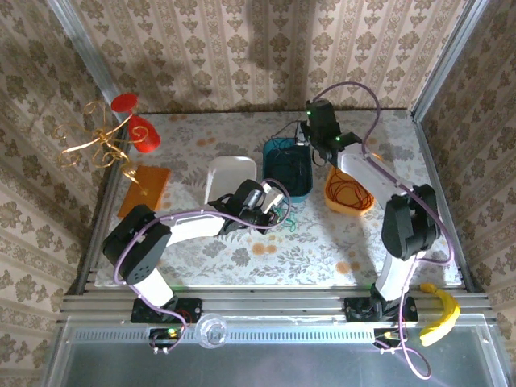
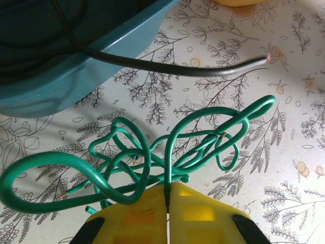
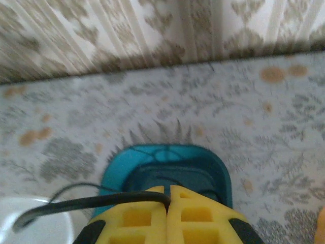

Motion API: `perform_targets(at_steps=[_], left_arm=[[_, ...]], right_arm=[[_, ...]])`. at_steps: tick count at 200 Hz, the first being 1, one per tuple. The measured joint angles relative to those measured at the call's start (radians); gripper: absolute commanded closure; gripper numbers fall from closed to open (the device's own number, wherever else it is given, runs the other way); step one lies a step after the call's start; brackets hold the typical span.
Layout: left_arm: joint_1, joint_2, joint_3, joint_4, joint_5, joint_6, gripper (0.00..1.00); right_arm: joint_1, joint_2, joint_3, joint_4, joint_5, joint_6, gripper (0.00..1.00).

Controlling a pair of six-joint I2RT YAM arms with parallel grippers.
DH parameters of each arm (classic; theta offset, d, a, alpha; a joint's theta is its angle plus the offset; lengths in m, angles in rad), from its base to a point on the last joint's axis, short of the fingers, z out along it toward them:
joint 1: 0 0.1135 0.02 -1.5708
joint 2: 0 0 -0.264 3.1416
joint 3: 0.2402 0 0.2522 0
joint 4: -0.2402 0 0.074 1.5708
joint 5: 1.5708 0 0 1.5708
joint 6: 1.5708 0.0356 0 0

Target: Untangle the cables

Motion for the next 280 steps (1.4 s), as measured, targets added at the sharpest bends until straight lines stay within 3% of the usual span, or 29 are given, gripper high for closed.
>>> perform_targets(at_steps=[50, 106, 121, 147, 177, 234, 258, 280], left_arm=[[0.000, 0.000, 0.000, -0.011, 0.002, -0.004, 0.92], [0.000, 0.000, 0.000, -0.013, 0.002, -0.007, 0.93], [0.000, 0.000, 0.000, -0.013, 0.002, -0.007, 0.93], [0.000, 0.000, 0.000, -0.013, 0.002, -0.007, 0.93], [0.000, 0.000, 0.000, -0.014, 0.002, -0.007, 0.93], [0.000, 0.000, -0.019, -0.016, 0.012, -0.007, 0.93], [0.005, 0.000, -0.019, -0.014, 0.026, -0.007, 0.93], [0.013, 0.000, -0.019, -0.014, 0.037, -0.007, 0.93]], right_arm=[[0.016, 0.200, 0.124, -0.177, 0.035, 0.010, 0.99], [0.050, 0.318, 0.193, -0.323, 0.089, 0.018, 0.97], [0.053, 0.334, 0.205, -0.341, 0.089, 0.021, 0.91], [0.054, 0.329, 0.199, -0.348, 0.083, 0.023, 0.68], [0.055, 0.210, 0.101, -0.308, 0.072, 0.025, 0.55], [0.056, -0.233, -0.110, -0.192, 0.041, 0.024, 0.52], [0.055, -0.430, -0.311, -0.154, -0.089, 0.024, 0.52], [0.060, -0.506, -0.483, -0.138, -0.265, 0.025, 0.52]])
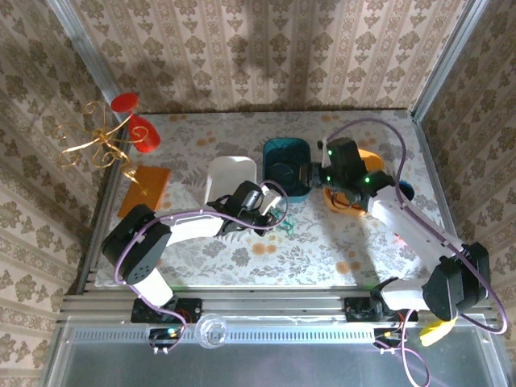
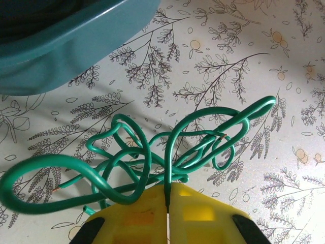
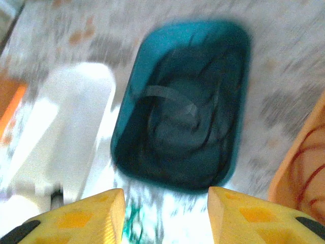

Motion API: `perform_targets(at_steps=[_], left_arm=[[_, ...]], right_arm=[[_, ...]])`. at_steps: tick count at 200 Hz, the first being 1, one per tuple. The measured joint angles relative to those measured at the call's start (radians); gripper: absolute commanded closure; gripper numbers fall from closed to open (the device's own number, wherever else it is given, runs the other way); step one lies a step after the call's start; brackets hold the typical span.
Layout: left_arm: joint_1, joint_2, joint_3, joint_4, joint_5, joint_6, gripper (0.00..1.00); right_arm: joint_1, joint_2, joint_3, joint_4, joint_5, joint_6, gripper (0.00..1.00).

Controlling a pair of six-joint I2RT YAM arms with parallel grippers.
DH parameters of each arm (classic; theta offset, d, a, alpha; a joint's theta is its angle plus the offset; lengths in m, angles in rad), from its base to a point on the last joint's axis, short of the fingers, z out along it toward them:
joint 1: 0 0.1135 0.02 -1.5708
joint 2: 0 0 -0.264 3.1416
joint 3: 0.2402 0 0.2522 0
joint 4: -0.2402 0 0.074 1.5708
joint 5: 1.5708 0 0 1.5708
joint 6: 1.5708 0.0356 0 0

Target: Untangle the cables

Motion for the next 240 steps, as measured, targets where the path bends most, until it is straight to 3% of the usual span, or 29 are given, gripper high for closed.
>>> perform_targets(at_steps=[23, 61, 103, 134, 191, 209, 240], left_arm=[[0.000, 0.000, 0.000, 0.000, 0.009, 0.000, 0.93], [0.000, 0.000, 0.000, -0.001, 0.021, 0.000, 0.93], [0.000, 0.001, 0.002, -0.010, 0.034, 0.000, 0.93], [0.000, 0.011, 0.019, -0.017, 0.042, 0.000, 0.93], [0.000, 0.019, 0.027, -0.018, 0.041, 0.000, 0.93], [0.000, 0.026, 0.027, -0.018, 0.041, 0.000, 0.93], [0.000, 0.031, 0.027, -0.018, 0.042, 0.000, 0.93]], right_arm=[[0.007, 0.047, -0.121, 0.014, -0.182, 0.003, 0.52], [0.013, 0.263, -0.054, -0.020, -0.346, -0.053, 0.51], [0.013, 0.327, -0.046, -0.032, -0.382, -0.107, 0.47], [0.013, 0.341, -0.045, -0.032, -0.412, -0.125, 0.53], [0.018, 0.324, -0.047, -0.073, -0.422, -0.147, 0.51], [0.022, 0.297, -0.050, -0.084, -0.413, -0.154, 0.56], [0.031, 0.292, -0.056, -0.080, -0.387, -0.160, 0.77]])
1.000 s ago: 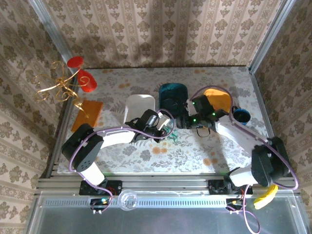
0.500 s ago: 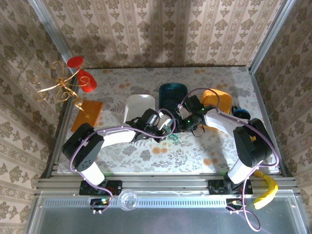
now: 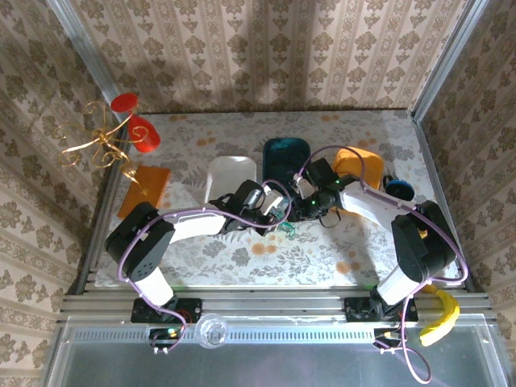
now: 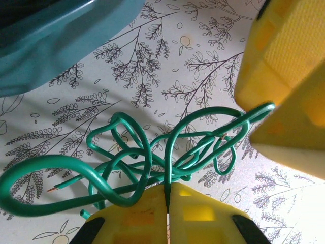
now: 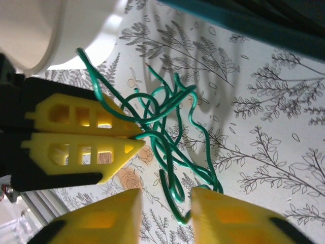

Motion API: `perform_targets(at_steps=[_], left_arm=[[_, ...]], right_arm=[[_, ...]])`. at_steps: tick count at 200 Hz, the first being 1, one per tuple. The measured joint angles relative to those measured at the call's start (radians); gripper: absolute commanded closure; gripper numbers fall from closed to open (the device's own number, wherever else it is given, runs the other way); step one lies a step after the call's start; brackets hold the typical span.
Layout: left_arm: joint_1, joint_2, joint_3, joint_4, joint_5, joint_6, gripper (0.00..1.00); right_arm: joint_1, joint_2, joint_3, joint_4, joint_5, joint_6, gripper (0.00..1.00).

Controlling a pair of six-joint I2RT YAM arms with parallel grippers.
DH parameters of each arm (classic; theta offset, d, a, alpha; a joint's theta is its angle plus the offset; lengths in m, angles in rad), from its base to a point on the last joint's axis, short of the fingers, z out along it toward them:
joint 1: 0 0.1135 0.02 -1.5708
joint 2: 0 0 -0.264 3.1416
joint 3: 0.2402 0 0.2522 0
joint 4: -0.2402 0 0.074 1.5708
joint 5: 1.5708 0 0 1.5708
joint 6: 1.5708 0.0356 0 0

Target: Untangle the cables

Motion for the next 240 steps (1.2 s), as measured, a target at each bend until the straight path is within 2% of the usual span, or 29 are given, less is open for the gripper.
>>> perform_targets(at_steps=[51, 79, 156, 189, 240], left_arm=[[0.000, 0.001, 0.000, 0.002, 0.000, -0.004, 0.94], [0.001, 0.001, -0.001, 0.002, 0.000, -0.015, 0.96], [0.002, 0.000, -0.030, 0.000, 0.000, -0.019, 1.00], [0.002, -0.017, -0.046, -0.015, -0.002, -0.018, 1.00], [0.004, -0.124, -0.081, -0.064, -0.012, -0.018, 1.00]], right_arm=[[0.002, -0.018, -0.023, 0.023, 0.066, 0.006, 0.95], [-0.002, -0.106, -0.038, 0.010, 0.175, 0.014, 1.00], [-0.176, -0.370, -0.088, -0.122, 0.472, 0.134, 1.00], [-0.208, -0.428, -0.097, -0.160, 0.532, 0.170, 1.00], [-0.218, -0.430, -0.102, -0.210, 0.596, 0.194, 1.00]])
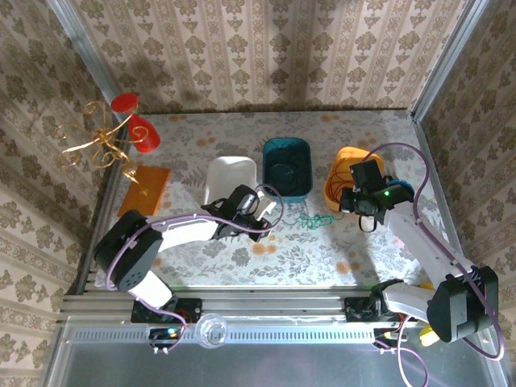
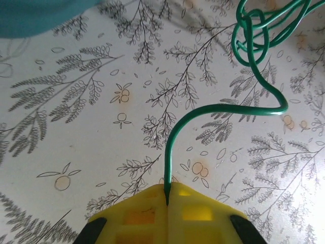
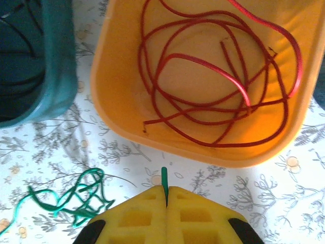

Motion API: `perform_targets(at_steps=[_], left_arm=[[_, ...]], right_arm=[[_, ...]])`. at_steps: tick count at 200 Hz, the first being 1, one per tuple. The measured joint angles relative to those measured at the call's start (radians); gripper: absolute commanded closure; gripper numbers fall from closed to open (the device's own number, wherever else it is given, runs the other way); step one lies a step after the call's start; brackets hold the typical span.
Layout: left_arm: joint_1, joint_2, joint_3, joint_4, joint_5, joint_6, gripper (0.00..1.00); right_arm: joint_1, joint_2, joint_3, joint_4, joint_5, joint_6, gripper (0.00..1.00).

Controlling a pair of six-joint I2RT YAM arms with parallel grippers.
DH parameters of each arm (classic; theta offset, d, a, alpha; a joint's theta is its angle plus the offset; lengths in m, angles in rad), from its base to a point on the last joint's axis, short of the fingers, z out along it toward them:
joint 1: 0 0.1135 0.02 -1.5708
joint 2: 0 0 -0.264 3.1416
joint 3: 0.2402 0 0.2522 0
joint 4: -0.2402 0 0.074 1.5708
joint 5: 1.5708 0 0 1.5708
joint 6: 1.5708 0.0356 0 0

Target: Untangle the cables

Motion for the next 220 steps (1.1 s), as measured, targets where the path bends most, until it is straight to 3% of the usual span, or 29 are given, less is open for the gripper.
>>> perform_targets(at_steps=[58, 150, 220], left_arm=[[0.099, -0.224, 0.034, -0.014, 0.058, -0.047, 1.00], [0.443, -0.393, 0.046, -0.049, 0.175, -0.148, 1.00], [0.527, -0.415, 0.046, -0.099, 0.250, -0.150, 1.00]], right_arm=[[-0.013, -0.008, -0.069, -0.010, 0.044, 0.039, 1.00], [-0.016, -0.011, -0.146, 0.012, 0.058, 0.103, 1.00], [-0.019, -0.011, -0.146, 0.021, 0.070, 0.123, 1.00]])
